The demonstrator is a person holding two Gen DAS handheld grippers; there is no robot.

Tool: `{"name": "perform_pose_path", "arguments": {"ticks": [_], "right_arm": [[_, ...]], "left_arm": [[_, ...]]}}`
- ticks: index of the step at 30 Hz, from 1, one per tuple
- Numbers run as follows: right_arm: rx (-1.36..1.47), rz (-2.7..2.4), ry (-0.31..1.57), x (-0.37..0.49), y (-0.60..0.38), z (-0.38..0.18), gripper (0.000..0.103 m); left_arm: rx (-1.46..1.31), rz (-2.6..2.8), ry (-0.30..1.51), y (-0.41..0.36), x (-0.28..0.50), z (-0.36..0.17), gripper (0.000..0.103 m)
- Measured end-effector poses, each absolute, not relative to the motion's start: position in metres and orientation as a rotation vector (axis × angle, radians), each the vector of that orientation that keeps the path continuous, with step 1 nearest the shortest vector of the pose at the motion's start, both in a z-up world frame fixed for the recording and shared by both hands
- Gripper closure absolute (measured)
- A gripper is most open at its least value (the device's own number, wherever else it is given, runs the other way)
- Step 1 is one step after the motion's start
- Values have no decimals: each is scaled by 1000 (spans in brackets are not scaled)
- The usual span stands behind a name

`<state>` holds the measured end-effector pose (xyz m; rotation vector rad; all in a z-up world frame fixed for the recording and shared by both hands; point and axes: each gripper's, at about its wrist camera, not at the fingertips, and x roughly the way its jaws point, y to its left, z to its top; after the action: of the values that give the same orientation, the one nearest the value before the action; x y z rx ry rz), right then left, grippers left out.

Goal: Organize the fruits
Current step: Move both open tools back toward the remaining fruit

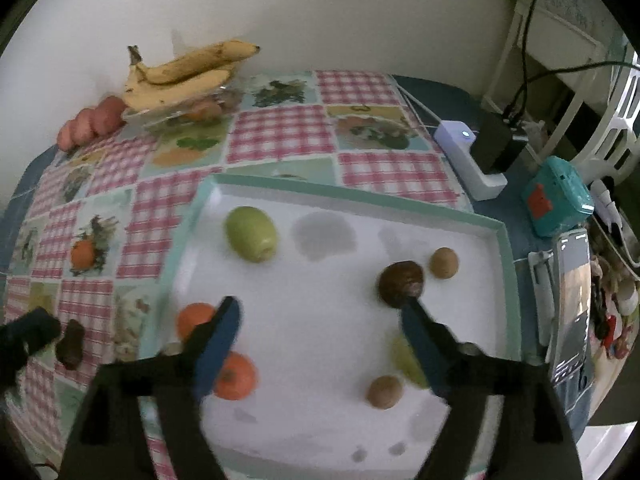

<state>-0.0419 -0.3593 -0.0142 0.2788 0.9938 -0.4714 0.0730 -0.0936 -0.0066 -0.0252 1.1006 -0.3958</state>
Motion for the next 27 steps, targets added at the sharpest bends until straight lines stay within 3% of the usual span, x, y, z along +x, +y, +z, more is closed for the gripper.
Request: {"name": "perform_pose_path", "arguments": {"ticks": [4,9,12,21,27], "right_arm": [[318,-456,977,-34,-338,-8,16],[337,-436,951,-19,-302,0,12],[370,-415,935,-7,-280,1,11],[293,-286,826,22,-208,11,7],[293,-215,848,35,-200,8,7]], "left_arm": [[-5,-187,1067,-47,91,-13,17],[-39,-39,1033,-5,103,-11,12],[-72,16,1023,14,110,-12,0],[-151,135,965,73,124,5,0],[-231,143,955,93,128,12,0]]}}
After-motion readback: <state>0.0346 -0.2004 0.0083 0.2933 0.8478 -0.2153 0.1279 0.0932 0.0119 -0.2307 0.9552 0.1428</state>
